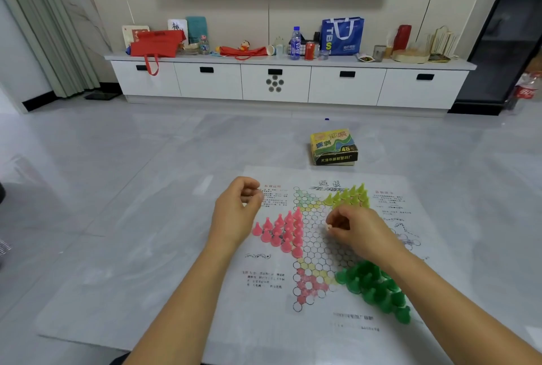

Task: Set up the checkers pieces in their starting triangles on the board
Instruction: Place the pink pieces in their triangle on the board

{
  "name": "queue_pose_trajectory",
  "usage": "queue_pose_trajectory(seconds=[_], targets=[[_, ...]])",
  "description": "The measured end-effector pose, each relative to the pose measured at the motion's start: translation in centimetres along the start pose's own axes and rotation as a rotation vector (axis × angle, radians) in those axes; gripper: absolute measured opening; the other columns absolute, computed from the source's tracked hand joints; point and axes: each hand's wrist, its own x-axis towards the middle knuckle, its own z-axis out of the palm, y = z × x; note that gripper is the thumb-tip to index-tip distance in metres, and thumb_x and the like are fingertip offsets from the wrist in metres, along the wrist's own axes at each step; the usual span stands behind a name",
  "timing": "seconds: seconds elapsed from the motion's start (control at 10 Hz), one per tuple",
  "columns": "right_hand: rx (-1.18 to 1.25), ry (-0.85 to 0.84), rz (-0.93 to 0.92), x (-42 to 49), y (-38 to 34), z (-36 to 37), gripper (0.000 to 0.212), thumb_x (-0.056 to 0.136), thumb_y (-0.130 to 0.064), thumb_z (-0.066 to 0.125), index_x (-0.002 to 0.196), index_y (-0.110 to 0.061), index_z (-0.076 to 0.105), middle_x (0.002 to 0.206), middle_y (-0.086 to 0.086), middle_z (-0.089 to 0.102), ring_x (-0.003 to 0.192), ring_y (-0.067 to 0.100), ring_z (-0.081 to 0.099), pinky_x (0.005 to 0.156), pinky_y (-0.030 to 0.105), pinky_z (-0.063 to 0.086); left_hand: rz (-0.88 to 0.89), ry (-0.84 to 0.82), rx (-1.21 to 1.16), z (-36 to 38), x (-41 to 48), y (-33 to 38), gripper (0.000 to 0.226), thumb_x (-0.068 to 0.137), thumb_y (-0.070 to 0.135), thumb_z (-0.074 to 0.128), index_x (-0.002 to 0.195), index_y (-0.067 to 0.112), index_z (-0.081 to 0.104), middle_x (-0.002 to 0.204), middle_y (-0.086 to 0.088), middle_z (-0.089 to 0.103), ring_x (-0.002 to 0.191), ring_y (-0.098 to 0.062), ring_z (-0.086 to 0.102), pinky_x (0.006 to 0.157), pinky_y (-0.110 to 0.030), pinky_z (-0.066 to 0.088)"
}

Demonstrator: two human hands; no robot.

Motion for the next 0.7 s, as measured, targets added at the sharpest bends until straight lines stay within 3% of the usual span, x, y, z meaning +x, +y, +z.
queue_pose_trajectory(seconds=[0.1, 0.3, 0.4, 0.7], targets=[[-0.044, -0.03, 0.013, 0.0, 0.1, 0.3, 0.014, 0.086, -0.023, 0.06, 0.097, -0.017, 0.065, 0.101, -0.003, 0.066, 0.084, 0.009, 0.054, 0.078, 0.021, 0.046, 0.009, -0.051, 0.075, 0.4, -0.2, -0.5, 0.012, 0.084, 0.011, 0.06, 0.094, 0.018, 0.056, 0.084, 0.011, 0.058, 0.079, -0.006, 0.054, 0.065, 0.0, 0.039], [-0.118, -0.048, 0.049, 0.0, 0.5, 0.1, 0.016, 0.085, -0.028, 0.06, 0.097, -0.018, 0.065, 0.102, -0.003, 0.065, 0.086, 0.011, 0.055, 0.082, 0.03, 0.051, 0.157, -0.158, 0.298, 1.8, -1.2, 0.3, 0.025, 0.086, 0.018, 0.058, 0.11, 0.016, 0.059, 0.111, 0.002, 0.06, 0.098, -0.011, 0.052, 0.089, -0.023, 0.038], [-0.117, -0.054, 0.045, 0.1, 0.7, 0.0, 0.015, 0.086, -0.026, 0.06, 0.097, -0.018, 0.065, 0.103, -0.002, 0.065, 0.087, 0.013, 0.056, 0.083, 0.032, 0.051, 0.264, -0.199, 0.46, 2.3, -1.4, 0.3, 0.027, 0.089, 0.023, 0.054, 0.115, 0.021, 0.058, 0.121, 0.004, 0.057, 0.115, -0.013, 0.047, 0.1, -0.026, 0.028], [-0.146, -0.07, 0.048, -0.1, 0.9, -0.4, 0.011, 0.085, -0.026, 0.06, 0.092, -0.018, 0.058, 0.098, -0.003, 0.061, 0.086, 0.014, 0.054, 0.08, 0.031, 0.051, 0.27, -0.189, 0.474, 2.3, -1.5, 0.4, 0.029, 0.089, 0.026, 0.053, 0.118, 0.023, 0.055, 0.124, 0.006, 0.055, 0.118, -0.011, 0.045, 0.096, -0.019, 0.021]])
